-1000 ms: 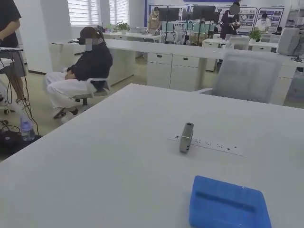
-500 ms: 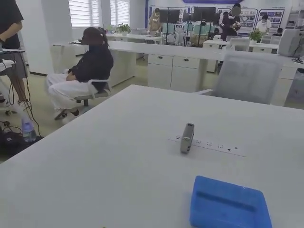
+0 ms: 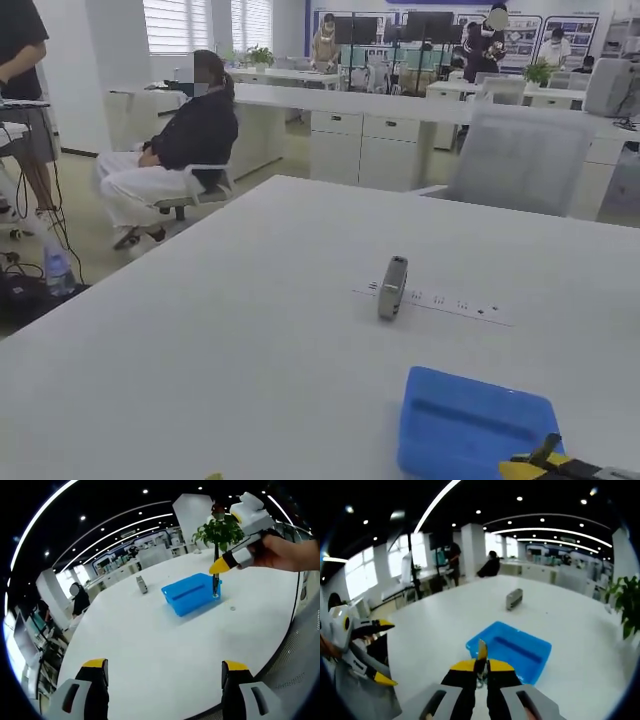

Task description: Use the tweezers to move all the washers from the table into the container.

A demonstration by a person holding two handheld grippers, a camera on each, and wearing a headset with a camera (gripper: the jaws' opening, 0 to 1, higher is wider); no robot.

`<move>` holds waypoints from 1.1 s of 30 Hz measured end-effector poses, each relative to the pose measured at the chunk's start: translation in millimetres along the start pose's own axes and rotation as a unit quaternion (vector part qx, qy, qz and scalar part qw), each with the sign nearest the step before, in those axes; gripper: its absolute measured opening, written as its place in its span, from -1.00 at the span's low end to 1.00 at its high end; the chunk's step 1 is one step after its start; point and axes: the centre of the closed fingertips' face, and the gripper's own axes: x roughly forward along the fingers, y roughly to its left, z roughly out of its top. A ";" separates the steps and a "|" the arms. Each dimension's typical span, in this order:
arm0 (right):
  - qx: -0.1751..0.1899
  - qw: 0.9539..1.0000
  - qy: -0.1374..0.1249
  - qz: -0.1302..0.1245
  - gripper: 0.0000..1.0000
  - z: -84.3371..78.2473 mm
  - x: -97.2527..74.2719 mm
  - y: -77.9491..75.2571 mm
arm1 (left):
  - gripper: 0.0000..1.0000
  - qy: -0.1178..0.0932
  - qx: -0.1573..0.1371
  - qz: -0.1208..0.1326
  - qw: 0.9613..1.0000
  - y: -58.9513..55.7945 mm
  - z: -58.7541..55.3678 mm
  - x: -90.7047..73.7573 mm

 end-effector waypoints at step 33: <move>0.007 0.999 0.016 -0.043 -0.94 -18.5 55.7 -52.6 | 0.92 0.025 0.008 -0.008 1.000 -3.9 -9.0 3.7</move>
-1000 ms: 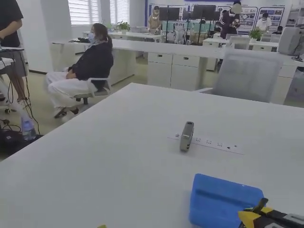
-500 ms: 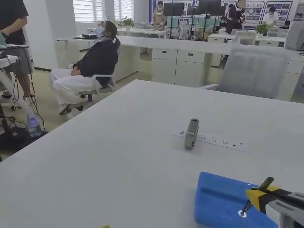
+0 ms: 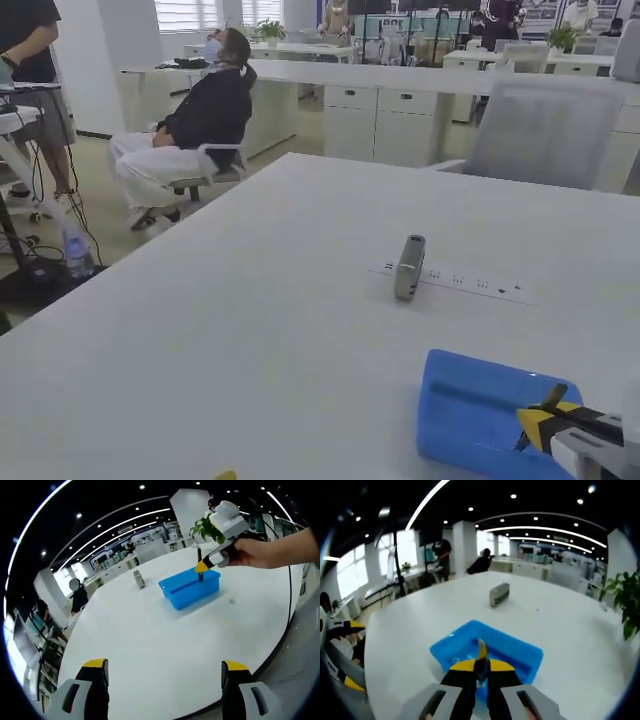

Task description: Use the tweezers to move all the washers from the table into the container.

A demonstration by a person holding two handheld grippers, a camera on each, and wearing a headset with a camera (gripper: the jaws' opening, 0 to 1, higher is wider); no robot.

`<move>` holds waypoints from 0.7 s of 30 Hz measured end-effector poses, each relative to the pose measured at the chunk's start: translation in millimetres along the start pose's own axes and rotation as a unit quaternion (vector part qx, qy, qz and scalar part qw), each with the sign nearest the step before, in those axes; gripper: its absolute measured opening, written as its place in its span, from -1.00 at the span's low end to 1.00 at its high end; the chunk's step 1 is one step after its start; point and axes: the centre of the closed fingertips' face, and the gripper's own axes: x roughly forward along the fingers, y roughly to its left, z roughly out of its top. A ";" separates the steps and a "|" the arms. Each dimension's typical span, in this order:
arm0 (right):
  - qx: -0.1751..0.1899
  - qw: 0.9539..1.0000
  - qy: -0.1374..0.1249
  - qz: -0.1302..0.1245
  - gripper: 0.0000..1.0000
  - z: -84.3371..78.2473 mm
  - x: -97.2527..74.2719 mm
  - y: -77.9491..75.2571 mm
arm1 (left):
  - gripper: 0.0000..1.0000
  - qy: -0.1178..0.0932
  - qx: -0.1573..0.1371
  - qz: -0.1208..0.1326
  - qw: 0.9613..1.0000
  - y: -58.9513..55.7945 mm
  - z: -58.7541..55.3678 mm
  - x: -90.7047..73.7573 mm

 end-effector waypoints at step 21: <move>0.019 1.000 -0.006 -0.009 -0.93 -4.3 10.2 -3.9 | 0.91 0.008 0.004 0.001 1.000 0.5 -2.8 0.7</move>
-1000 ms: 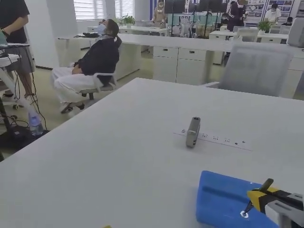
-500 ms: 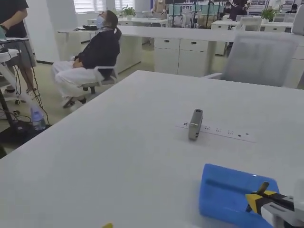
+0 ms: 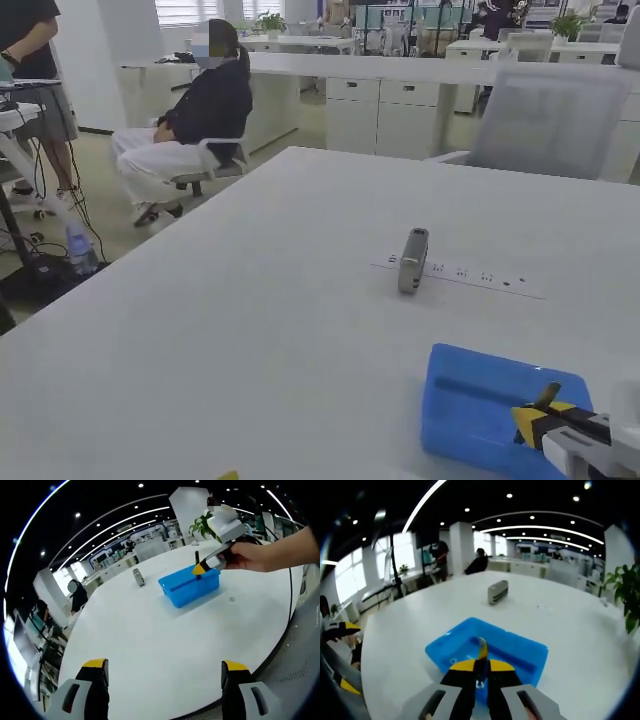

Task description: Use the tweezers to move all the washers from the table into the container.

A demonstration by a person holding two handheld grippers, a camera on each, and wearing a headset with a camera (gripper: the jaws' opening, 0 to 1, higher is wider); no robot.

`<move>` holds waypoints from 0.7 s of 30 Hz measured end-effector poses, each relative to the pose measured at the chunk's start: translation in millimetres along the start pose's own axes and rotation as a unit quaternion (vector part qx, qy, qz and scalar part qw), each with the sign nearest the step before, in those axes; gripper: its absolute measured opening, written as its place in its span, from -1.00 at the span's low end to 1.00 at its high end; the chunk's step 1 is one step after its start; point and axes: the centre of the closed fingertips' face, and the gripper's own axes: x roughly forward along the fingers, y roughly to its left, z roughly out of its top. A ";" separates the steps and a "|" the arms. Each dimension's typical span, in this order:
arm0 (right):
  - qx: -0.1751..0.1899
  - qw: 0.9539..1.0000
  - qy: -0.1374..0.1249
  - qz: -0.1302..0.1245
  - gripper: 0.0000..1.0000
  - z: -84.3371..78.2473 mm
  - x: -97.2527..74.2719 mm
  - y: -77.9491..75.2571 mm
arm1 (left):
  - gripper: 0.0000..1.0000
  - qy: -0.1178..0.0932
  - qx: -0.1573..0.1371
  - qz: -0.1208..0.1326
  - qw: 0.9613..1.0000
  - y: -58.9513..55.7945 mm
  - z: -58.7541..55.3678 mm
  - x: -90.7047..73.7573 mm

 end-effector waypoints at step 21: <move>0.002 1.000 -0.020 -0.008 -0.90 25.2 -27.3 -3.3 | 0.91 -0.014 -0.001 0.004 1.000 1.4 4.9 -2.5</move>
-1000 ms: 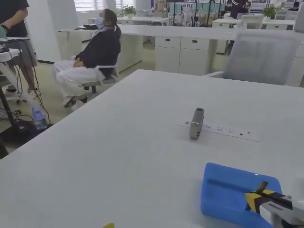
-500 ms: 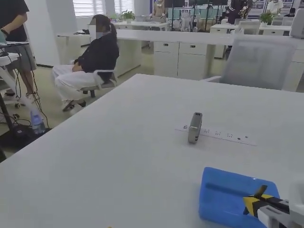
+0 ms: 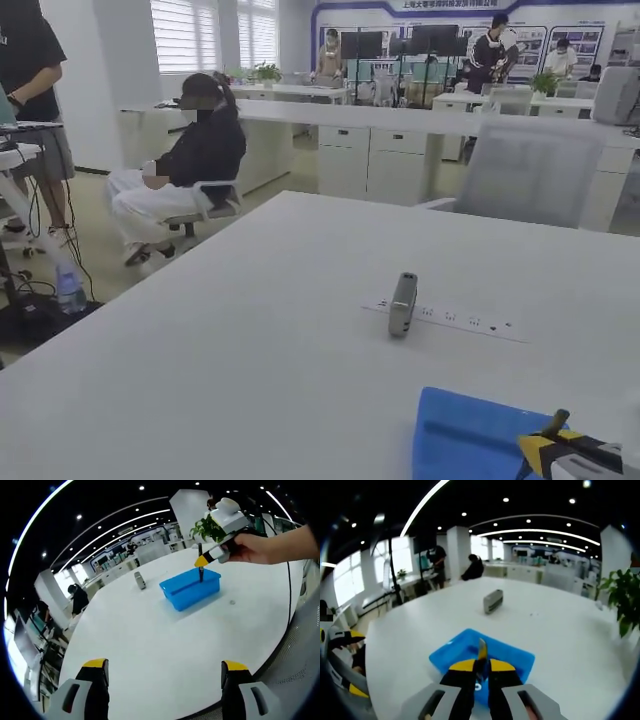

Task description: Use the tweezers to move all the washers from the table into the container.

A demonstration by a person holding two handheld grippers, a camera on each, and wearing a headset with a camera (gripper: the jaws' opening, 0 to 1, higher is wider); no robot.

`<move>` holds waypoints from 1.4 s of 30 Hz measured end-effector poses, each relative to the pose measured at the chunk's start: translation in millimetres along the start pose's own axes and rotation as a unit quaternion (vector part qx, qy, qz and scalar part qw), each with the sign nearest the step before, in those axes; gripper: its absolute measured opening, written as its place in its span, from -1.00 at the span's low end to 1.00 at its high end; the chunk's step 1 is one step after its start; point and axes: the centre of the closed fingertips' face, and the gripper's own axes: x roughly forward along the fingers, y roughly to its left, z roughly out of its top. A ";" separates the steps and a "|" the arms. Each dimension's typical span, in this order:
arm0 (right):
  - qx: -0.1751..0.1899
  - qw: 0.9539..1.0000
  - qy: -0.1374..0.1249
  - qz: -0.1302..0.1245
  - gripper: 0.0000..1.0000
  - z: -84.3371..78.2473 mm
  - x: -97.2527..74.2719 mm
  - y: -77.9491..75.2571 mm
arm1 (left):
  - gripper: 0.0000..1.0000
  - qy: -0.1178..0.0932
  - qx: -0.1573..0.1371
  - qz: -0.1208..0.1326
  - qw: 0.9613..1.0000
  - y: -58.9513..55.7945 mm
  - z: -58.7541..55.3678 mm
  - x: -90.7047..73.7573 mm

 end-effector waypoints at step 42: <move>0.024 0.999 0.042 -0.004 -0.90 -72.1 -55.7 20.3 | 0.98 -0.107 -0.060 -0.031 0.992 -4.6 36.8 -15.0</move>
